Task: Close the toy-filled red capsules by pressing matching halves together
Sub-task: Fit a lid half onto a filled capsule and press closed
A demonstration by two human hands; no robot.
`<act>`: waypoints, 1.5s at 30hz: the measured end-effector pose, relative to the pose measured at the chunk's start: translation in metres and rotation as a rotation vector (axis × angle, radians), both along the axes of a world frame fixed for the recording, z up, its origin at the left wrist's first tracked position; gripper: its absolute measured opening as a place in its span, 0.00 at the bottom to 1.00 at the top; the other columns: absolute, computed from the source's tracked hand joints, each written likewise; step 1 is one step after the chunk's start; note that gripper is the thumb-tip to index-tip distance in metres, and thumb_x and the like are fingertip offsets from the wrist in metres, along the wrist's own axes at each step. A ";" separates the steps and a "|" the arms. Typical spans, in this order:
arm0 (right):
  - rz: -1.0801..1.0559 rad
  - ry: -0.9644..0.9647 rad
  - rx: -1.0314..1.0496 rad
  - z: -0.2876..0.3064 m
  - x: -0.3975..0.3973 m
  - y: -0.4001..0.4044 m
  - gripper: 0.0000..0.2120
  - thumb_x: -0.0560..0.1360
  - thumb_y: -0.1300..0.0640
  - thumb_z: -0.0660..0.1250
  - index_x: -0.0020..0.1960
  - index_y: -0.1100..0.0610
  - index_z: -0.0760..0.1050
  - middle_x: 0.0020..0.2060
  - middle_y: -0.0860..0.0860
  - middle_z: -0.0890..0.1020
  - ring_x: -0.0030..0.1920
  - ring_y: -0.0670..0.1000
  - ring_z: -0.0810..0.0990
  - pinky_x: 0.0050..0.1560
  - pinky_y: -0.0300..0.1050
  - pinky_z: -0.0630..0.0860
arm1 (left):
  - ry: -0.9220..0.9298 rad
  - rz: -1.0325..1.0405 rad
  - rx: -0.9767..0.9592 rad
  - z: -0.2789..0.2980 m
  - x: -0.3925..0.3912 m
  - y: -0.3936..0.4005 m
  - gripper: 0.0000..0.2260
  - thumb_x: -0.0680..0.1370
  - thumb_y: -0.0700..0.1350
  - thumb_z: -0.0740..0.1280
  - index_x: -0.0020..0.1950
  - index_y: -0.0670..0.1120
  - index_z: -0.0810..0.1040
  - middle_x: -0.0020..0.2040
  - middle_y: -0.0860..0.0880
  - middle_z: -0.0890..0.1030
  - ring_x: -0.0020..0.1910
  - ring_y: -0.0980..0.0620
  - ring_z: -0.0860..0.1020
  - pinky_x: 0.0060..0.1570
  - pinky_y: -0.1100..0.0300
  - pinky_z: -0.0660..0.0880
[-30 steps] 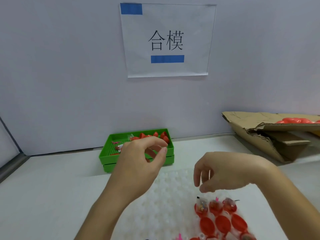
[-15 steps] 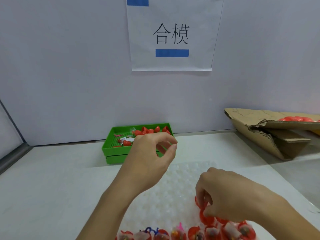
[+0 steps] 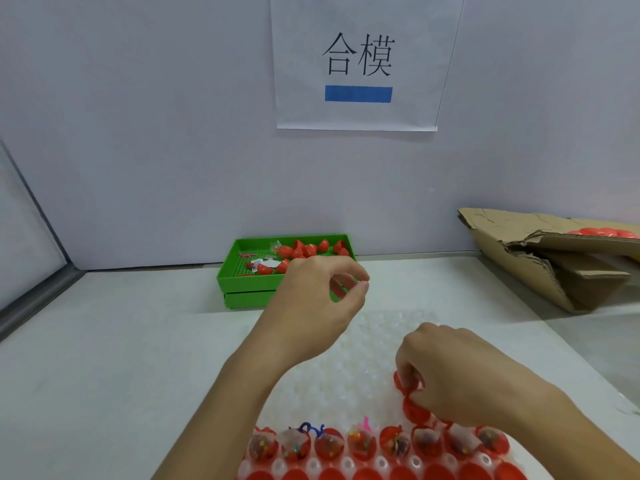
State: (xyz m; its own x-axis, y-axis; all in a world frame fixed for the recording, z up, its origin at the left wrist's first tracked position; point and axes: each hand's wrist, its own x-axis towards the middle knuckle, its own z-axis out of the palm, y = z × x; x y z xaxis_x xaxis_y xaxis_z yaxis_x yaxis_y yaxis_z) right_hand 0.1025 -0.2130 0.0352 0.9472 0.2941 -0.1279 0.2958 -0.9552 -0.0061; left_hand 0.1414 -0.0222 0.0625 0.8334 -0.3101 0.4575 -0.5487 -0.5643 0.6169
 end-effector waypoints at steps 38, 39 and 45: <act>0.156 -0.242 0.848 0.040 0.051 0.029 0.10 0.71 0.41 0.69 0.53 0.38 0.79 0.45 0.38 0.82 0.48 0.37 0.81 0.44 0.35 0.78 | 0.344 -0.016 -0.304 -0.016 0.008 0.025 0.10 0.70 0.45 0.78 0.48 0.49 0.83 0.40 0.52 0.86 0.41 0.54 0.84 0.42 0.62 0.80; 0.158 -0.248 0.839 0.041 0.051 0.030 0.10 0.72 0.43 0.71 0.54 0.39 0.80 0.45 0.38 0.82 0.48 0.37 0.81 0.44 0.35 0.79 | 0.336 -0.017 -0.305 -0.016 0.008 0.024 0.10 0.70 0.44 0.79 0.49 0.49 0.83 0.40 0.52 0.86 0.41 0.55 0.84 0.42 0.62 0.80; 0.169 -0.313 0.872 0.051 0.054 0.022 0.07 0.75 0.60 0.73 0.50 0.50 0.85 0.42 0.42 0.86 0.47 0.36 0.82 0.48 0.31 0.78 | 0.261 0.034 -0.273 -0.015 0.007 0.019 0.12 0.68 0.46 0.81 0.47 0.48 0.83 0.40 0.54 0.86 0.39 0.58 0.84 0.41 0.65 0.80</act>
State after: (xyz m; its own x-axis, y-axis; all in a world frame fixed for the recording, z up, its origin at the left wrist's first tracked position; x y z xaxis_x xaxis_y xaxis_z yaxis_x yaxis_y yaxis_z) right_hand 0.1560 -0.1907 0.0858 0.8373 0.3027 0.4553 0.5392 -0.5953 -0.5958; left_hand 0.1484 -0.0036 0.0470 0.9404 -0.1764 0.2907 -0.3373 -0.3753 0.8634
